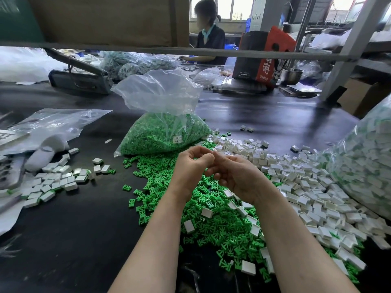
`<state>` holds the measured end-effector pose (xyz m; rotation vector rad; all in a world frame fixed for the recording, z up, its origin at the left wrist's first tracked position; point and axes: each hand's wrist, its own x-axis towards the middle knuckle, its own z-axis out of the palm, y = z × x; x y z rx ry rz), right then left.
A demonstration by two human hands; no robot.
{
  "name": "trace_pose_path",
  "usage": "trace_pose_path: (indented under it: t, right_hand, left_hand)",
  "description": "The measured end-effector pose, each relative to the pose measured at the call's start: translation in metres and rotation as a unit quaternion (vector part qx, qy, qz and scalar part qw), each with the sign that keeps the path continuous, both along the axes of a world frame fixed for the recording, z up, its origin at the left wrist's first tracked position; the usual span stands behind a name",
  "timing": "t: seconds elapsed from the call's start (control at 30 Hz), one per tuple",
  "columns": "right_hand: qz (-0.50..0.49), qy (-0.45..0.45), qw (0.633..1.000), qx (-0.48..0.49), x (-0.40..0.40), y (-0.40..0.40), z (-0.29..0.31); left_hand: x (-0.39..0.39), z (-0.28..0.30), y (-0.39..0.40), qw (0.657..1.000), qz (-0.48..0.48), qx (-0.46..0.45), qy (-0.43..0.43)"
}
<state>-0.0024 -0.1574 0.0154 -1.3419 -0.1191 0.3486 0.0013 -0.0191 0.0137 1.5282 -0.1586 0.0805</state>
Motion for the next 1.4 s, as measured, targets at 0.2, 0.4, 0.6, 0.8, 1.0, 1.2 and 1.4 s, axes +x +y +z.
trace_pose_path:
  t: [0.2,0.4,0.6,0.8,1.0,1.2,1.4]
  right_hand:
    - [-0.002,0.002,1.000,-0.001,-0.001,-0.001,0.001]
    - [-0.011,-0.005,1.000,0.007,-0.002,0.002,0.001]
    - [-0.031,-0.007,0.999,0.014,-0.001,0.004,0.000]
    - [-0.036,-0.015,0.999,0.009,-0.001,0.008,-0.002]
    - [-0.036,-0.017,0.999,0.002,0.000,0.009,-0.003]
    - [-0.043,-0.015,0.999,-0.003,0.001,0.009,-0.004]
    - [-0.054,-0.012,0.998,-0.021,0.000,0.009,-0.005]
  left_hand:
    - [-0.001,0.000,-0.003,1.000,0.005,-0.005,0.003]
    - [-0.002,0.002,-0.004,0.998,-0.001,-0.057,0.036]
    - [-0.004,0.003,-0.007,0.996,0.002,-0.077,0.039]
    - [-0.004,0.003,-0.006,0.997,0.010,-0.075,0.033]
    - [-0.004,0.002,-0.006,0.998,0.007,-0.064,0.027]
    - [-0.005,0.001,-0.007,0.997,0.005,-0.071,0.024]
    - [-0.004,-0.002,-0.007,0.998,0.005,-0.061,0.029]
